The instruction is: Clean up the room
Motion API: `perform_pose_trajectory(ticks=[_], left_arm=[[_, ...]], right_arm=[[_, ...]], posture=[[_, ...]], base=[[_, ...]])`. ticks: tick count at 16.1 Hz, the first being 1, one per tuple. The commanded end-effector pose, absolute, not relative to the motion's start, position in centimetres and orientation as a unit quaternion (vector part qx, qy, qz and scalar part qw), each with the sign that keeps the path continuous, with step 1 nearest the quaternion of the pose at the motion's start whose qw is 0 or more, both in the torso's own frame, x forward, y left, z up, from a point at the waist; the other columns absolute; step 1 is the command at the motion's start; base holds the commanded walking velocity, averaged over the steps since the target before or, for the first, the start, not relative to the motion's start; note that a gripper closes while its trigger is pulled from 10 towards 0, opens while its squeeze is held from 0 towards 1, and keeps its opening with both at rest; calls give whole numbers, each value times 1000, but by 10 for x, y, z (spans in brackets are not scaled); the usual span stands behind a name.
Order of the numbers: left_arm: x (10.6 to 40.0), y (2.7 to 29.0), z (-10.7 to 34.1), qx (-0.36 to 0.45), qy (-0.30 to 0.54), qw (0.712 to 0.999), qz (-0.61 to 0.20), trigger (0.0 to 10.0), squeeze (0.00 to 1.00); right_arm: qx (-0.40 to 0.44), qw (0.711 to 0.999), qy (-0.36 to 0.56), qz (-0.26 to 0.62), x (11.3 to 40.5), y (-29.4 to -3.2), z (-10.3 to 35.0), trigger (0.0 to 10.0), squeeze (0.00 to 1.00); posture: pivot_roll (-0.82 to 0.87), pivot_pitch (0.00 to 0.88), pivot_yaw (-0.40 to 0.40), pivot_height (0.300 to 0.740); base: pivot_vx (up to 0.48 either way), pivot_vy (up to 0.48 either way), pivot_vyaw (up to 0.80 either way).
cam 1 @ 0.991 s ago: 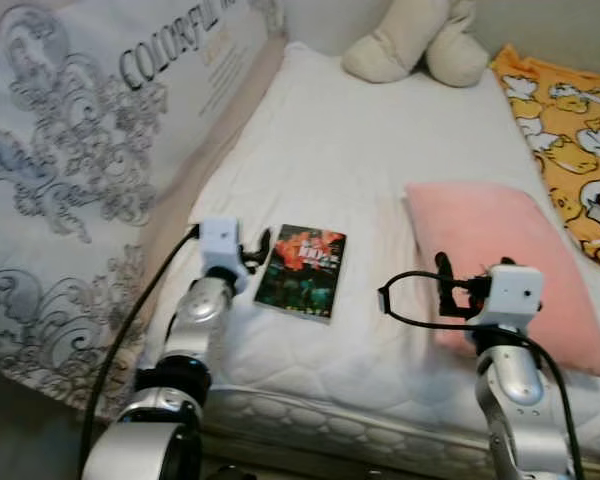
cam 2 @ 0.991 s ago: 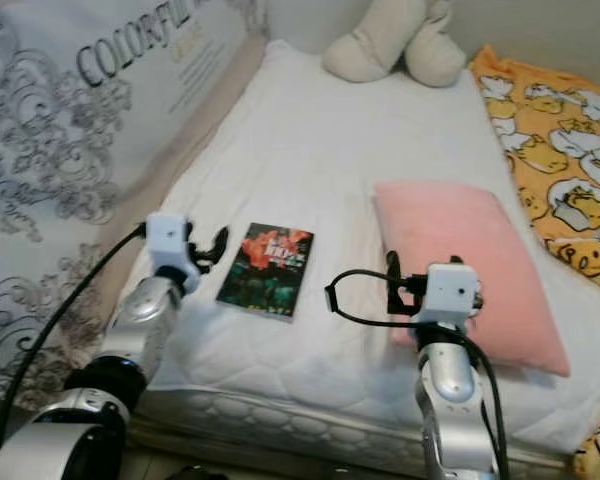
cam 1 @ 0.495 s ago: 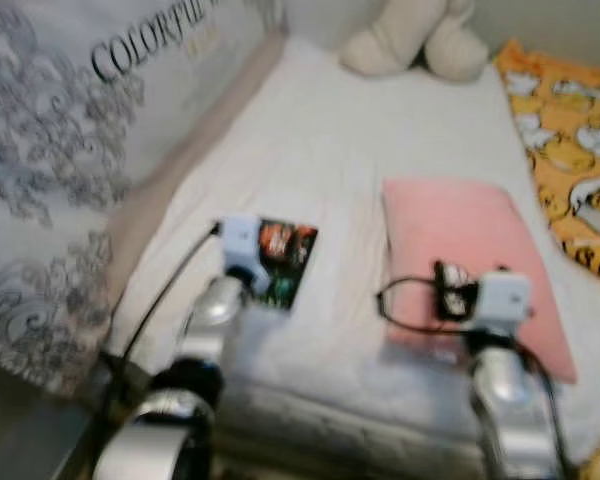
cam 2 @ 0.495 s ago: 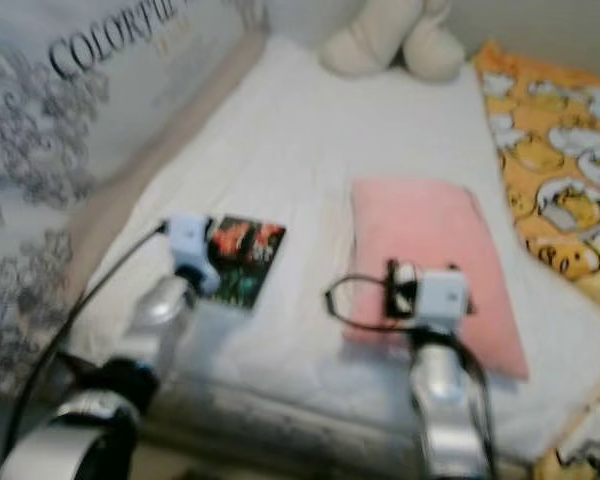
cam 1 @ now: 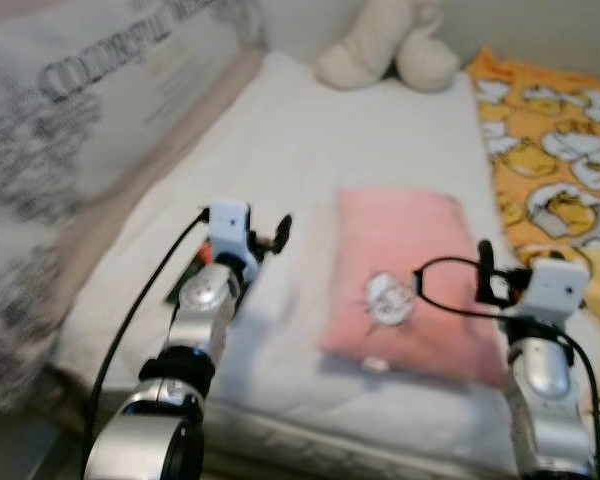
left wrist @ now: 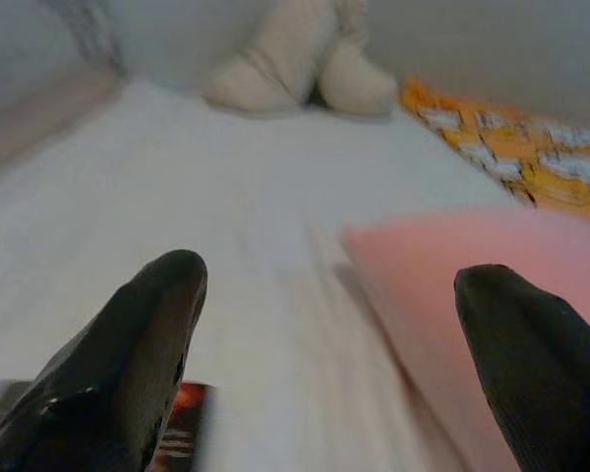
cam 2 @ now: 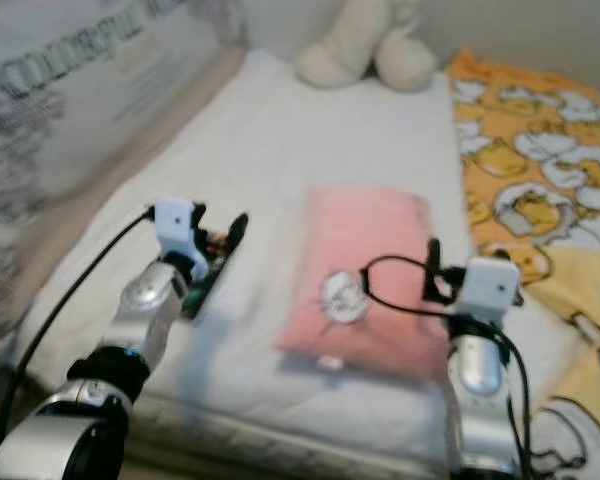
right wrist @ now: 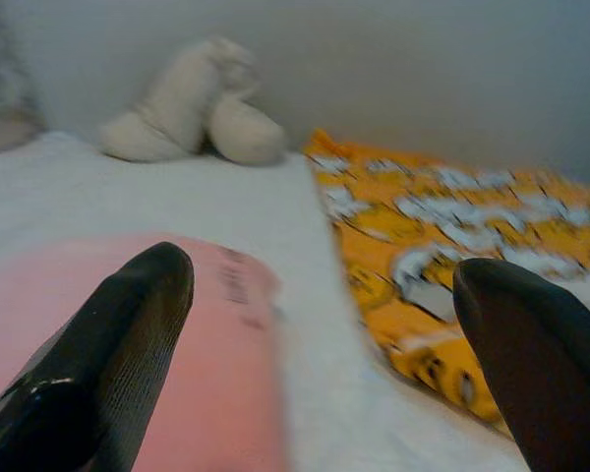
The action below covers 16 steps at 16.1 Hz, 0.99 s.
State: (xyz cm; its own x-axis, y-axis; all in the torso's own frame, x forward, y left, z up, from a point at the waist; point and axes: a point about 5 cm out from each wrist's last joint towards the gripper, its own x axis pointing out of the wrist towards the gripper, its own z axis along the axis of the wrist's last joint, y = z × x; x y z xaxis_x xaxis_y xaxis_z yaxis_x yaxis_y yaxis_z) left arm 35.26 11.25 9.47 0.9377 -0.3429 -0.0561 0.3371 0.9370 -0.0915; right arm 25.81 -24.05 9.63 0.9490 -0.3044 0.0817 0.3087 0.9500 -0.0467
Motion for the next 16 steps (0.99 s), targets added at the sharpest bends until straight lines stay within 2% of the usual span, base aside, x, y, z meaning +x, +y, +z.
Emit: perform_pose_trajectory(ticks=[1,3,5,8,9,11,16], left_arm=[[356,98,96,-39,55,979,-193,10000,0],[365,89,91,-51,135,972,-184,10000,0],[367,82,92,-80,161,966,-186,10000,0],[364,75,85,-89,216,952,-198,10000,0],[361,78,79,-56,240,947,-208,10000,0],[362,83,81,-119,238,942,-205,10000,0],[365,76,88,-151,231,938,-210,10000,0]], right_arm=[[-7,984,-7,-176,257,-253,88,10000,0],[76,976,61,-195,268,-273,66,10000,0],[153,967,82,-188,274,-278,60,10000,0],[162,969,86,-168,276,-275,60,10000,0],[170,969,77,-164,277,-273,66,10000,0],[171,972,60,-148,277,-264,74,10000,0],[224,958,95,-155,273,-268,60,10000,0]], posture=[[-92,0,31,740],[-110,0,32,740],[-111,0,31,740],[-114,0,42,740],[-115,0,47,740],[-121,0,52,740],[-77,37,29,740]], base=[[0,0,0],[0,0,0],[0,0,0],[0,0,0],[0,0,0],[0,0,0],[0,0,0]])
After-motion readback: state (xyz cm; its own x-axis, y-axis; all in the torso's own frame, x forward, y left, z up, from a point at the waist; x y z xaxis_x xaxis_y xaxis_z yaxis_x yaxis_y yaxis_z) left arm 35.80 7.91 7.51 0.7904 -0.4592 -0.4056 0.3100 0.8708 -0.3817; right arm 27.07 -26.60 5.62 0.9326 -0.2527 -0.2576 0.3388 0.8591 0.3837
